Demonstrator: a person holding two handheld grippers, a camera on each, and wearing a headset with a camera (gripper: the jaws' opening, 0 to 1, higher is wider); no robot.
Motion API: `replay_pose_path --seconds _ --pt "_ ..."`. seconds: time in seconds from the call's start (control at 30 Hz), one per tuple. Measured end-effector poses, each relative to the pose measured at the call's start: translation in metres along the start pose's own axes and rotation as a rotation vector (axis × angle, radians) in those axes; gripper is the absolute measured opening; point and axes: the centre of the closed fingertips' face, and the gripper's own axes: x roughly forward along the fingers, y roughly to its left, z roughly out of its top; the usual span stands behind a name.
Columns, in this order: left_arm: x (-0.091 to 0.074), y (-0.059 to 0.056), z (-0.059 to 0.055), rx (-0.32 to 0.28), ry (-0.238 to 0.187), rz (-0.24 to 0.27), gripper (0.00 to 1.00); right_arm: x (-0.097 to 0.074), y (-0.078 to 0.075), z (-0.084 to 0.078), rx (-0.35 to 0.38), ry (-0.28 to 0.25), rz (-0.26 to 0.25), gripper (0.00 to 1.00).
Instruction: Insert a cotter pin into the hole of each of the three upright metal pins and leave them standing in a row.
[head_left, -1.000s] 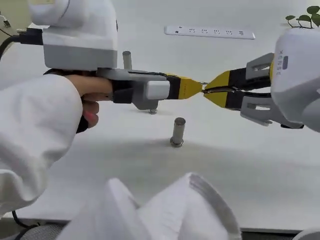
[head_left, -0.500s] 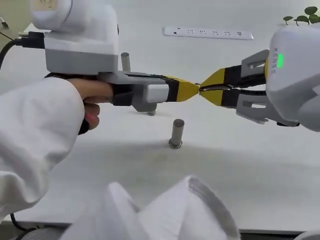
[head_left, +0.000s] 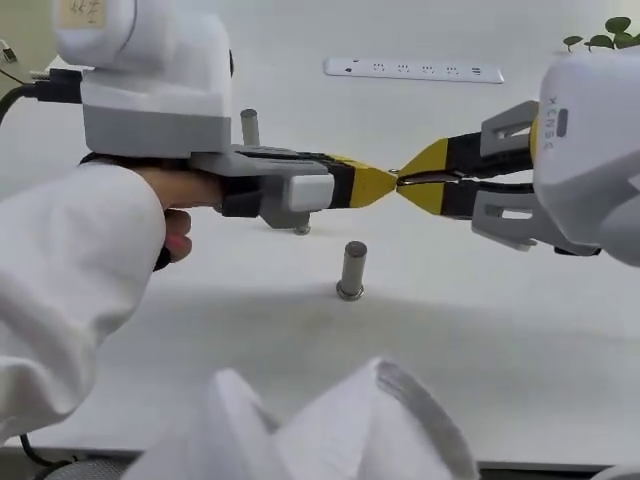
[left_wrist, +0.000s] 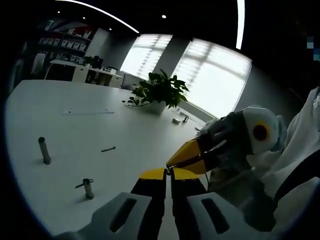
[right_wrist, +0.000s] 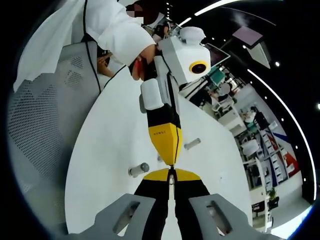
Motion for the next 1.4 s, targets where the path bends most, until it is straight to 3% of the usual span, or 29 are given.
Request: replay_pose_path --seconds 0.4,0.63,0.8,0.9,1.0,1.07,1.17,1.4 --pt "0.002 -0.001 -0.002 -0.023 0.007 0.014 0.00 0.001 0.002 -0.003 0.015 -0.007 0.013 0.00" --pt "-0.004 0.007 -0.004 0.004 0.018 0.034 0.00 0.001 0.003 -0.006 0.064 -0.007 0.028 0.00" --pt "-0.010 0.014 -0.004 0.033 0.023 0.047 0.00 0.000 0.006 -0.019 0.152 0.024 0.065 0.14" --pt "-0.014 0.014 -0.007 0.125 0.040 0.048 0.00 -0.001 0.009 -0.021 0.250 0.002 0.100 0.15" --pt "-0.016 0.014 -0.011 0.206 0.060 0.048 0.00 -0.002 0.018 -0.017 0.433 -0.064 0.200 0.23" --pt "-0.017 0.013 -0.014 0.233 0.076 0.039 0.00 -0.003 0.021 -0.020 0.494 -0.069 0.233 0.23" --pt "-0.017 0.009 -0.019 0.300 0.090 0.023 0.00 -0.001 0.021 -0.023 0.537 -0.073 0.254 0.21" --pt "-0.017 -0.003 -0.023 0.423 0.083 -0.043 0.00 0.002 0.035 -0.007 0.640 -0.130 0.351 0.20"
